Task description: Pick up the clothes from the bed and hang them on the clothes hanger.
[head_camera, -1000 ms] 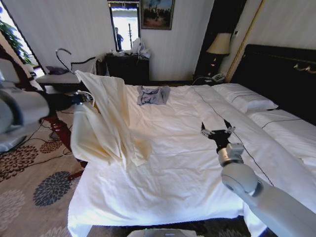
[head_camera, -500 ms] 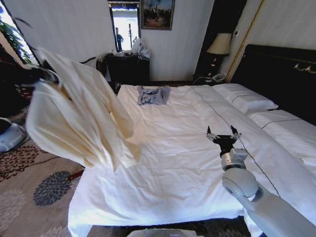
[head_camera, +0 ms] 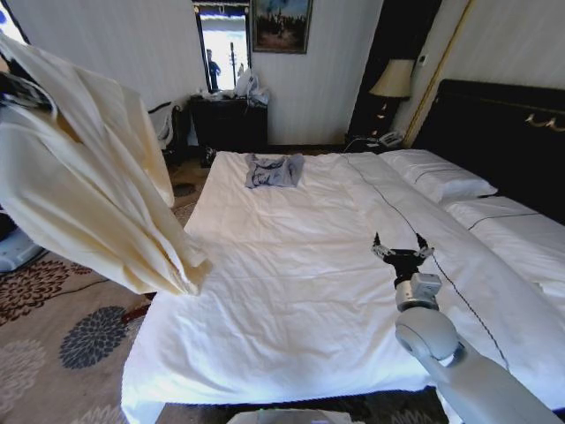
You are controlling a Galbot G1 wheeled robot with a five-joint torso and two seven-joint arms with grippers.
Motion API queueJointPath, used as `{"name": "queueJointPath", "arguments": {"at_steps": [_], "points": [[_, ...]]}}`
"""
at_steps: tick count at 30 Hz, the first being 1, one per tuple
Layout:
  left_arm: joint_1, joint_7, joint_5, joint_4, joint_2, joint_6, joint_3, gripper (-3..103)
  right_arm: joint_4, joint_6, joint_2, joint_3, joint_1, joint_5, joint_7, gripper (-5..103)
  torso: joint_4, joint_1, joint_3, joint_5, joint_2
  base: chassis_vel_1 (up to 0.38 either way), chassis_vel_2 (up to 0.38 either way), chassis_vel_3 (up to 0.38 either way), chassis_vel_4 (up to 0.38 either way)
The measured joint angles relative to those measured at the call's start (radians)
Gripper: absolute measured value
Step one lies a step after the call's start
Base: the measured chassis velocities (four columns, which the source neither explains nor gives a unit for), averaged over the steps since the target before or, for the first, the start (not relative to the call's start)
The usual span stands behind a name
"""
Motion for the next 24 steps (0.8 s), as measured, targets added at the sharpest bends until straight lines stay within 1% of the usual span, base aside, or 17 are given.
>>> {"name": "queueJointPath", "arguments": {"at_steps": [2,8,13,16,19,23,24], "points": [[-0.008,0.001,-0.010,0.028,0.003,0.007,-0.002,18,-0.001,0.001,0.003,-0.001,0.000,-0.002,0.000,100,0.0003,0.000,0.000,0.0002,0.000,0.000,0.000,0.000,0.000],[-0.011,0.016,-0.012,0.076,0.010,0.010,-0.005,18,-0.003,0.003,0.013,-0.003,-0.005,-0.012,0.000,100,0.0000,0.000,0.000,0.0003,0.000,0.000,0.000,0.000,0.000],[-0.010,0.030,0.002,0.108,0.021,0.010,-0.005,18,-0.006,0.007,0.022,-0.003,-0.013,-0.022,0.000,100,-0.0001,0.000,0.000,0.0004,0.000,0.000,0.000,0.000,0.000],[0.003,0.052,0.015,0.142,0.023,0.010,-0.003,18,-0.006,0.007,0.023,-0.003,-0.009,-0.022,0.000,100,0.0001,0.000,0.000,0.0003,0.000,0.000,0.000,0.000,0.000],[0.017,0.064,0.027,0.149,0.019,0.010,-0.003,18,-0.006,0.007,0.022,-0.003,-0.007,-0.022,0.000,100,0.0002,0.000,0.000,0.0002,0.000,0.000,0.000,0.000,0.000],[0.036,0.078,0.044,0.149,0.008,0.010,-0.007,18,-0.003,0.007,0.020,-0.002,-0.007,-0.021,0.001,100,-0.0002,0.000,0.000,0.0003,0.000,0.000,0.000,0.000,0.000],[0.048,0.096,0.056,0.156,0.007,0.010,-0.010,18,-0.001,0.008,0.018,0.002,-0.009,-0.020,0.002,100,-0.0003,0.000,0.000,0.0003,0.000,0.000,0.000,0.000,0.000]]}}
